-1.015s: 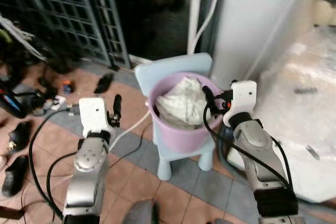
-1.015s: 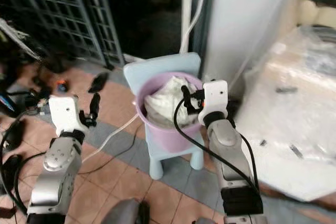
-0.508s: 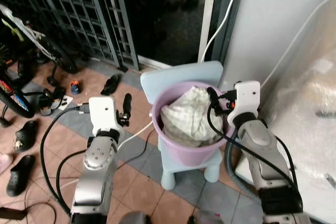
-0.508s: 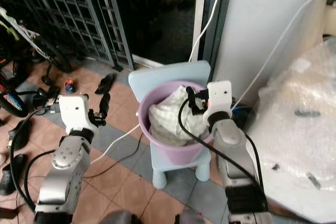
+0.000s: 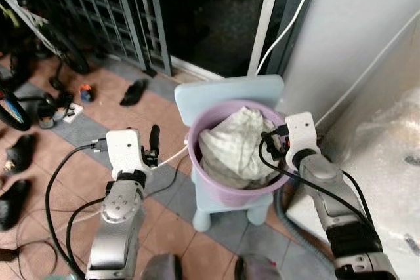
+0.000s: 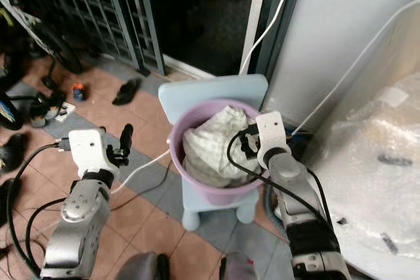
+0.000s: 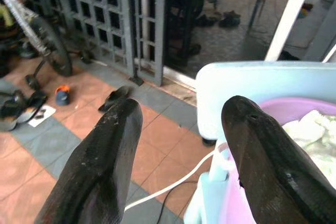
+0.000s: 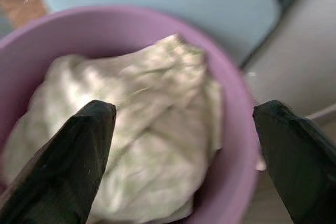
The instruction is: Clothes washing
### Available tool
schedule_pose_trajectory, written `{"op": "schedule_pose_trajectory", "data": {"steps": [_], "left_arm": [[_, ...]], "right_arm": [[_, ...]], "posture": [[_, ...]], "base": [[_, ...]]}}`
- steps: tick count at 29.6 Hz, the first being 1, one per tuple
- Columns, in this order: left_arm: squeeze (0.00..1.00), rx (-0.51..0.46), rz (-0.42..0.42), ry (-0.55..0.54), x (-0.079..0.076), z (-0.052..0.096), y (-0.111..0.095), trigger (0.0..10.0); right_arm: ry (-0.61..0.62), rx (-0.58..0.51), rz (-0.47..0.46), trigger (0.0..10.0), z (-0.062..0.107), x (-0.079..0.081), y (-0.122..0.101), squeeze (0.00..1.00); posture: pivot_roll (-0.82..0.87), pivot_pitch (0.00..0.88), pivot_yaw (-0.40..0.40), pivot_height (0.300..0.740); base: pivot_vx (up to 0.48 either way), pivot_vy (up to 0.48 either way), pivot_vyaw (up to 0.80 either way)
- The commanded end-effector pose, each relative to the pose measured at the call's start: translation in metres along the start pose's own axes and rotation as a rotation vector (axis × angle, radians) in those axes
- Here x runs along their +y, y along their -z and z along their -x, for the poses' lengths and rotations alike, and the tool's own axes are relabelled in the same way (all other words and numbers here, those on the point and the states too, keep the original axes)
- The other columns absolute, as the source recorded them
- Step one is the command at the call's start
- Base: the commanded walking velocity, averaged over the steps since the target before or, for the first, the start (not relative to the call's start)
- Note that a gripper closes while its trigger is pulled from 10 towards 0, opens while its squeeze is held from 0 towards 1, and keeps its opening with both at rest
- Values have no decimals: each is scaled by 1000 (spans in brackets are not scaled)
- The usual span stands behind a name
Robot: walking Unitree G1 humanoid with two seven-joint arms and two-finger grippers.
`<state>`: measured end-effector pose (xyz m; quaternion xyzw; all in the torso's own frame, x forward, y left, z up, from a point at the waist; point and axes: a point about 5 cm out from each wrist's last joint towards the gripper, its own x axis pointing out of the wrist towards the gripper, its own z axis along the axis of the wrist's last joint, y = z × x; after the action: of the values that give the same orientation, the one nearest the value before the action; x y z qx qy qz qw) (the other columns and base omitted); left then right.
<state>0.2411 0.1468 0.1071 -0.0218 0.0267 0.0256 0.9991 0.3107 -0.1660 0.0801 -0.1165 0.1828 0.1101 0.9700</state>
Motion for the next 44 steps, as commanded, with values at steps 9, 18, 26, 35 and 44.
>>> {"op": "schedule_pose_trajectory", "data": {"steps": [9,18,26,35,44], "left_arm": [[0,37,-20,-65,13,21,-1,10000],[0,72,-23,-70,13,29,1,10000],[0,92,-16,-63,10,34,3,10000],[0,108,-17,-79,12,38,5,10000],[0,96,-16,-85,11,33,1,10000]], "right_arm": [[-37,135,4,10000,-16,6,18,0],[68,180,57,10000,-23,-11,20,0],[73,366,4,10000,-21,-13,48,0],[66,502,-26,4745,-9,-33,73,0],[11,566,-127,0,-6,-32,82,0]], "posture": [[86,242,-58,740],[102,255,-51,740],[121,245,-65,740],[108,242,-89,740],[119,240,-97,740]], "base": [[312,0,538],[201,0,0],[0,0,0],[0,0,0],[0,0,0]]}}
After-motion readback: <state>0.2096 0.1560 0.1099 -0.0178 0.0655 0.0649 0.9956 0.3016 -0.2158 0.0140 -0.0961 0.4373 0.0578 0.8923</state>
